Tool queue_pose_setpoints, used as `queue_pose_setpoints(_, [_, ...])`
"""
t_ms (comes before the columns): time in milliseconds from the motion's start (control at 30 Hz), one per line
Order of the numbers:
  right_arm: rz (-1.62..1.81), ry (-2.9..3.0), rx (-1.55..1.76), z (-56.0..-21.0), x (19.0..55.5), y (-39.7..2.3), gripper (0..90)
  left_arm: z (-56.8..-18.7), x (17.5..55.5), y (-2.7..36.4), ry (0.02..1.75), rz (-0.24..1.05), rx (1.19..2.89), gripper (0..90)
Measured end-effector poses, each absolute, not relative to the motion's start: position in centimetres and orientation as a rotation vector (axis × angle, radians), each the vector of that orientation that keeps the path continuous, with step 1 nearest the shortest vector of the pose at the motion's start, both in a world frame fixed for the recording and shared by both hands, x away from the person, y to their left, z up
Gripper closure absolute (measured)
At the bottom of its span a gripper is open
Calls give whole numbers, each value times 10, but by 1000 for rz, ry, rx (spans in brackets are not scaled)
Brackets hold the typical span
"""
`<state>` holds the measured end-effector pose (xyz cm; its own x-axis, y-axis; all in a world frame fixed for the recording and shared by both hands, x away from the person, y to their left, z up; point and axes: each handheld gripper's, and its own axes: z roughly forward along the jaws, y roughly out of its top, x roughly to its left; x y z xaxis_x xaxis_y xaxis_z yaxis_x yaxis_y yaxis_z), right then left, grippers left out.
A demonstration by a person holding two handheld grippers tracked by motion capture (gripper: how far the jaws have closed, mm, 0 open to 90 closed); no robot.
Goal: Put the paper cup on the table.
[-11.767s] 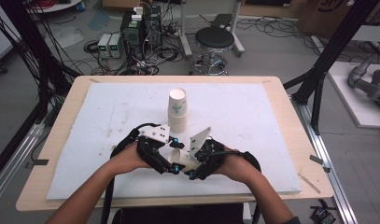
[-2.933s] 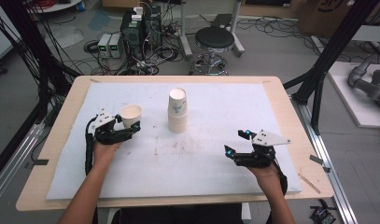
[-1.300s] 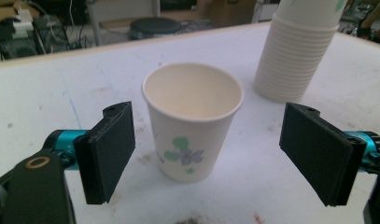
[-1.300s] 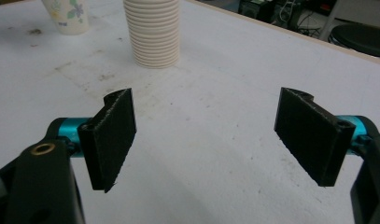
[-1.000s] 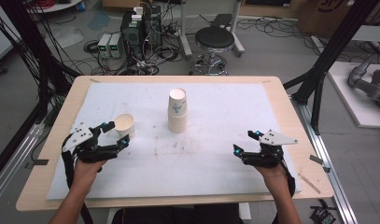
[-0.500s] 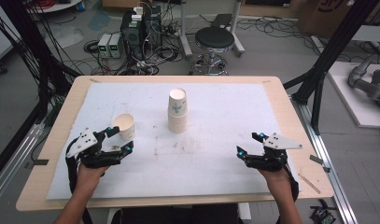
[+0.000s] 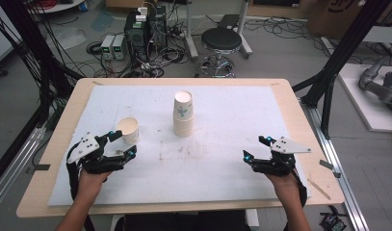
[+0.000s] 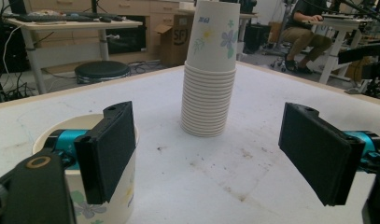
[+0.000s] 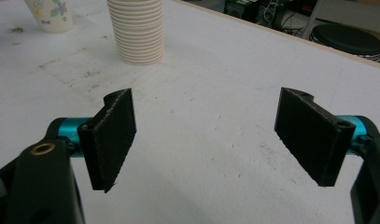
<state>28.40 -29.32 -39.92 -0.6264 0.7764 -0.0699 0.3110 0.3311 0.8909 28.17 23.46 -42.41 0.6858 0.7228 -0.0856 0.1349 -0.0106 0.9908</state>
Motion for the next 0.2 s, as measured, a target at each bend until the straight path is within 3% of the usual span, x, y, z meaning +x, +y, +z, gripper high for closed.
queue_pose_setpoints(200, [1251, 2118, 947, -401, 285, -293, 210, -425, 283, 235, 741, 544, 1540, 188])
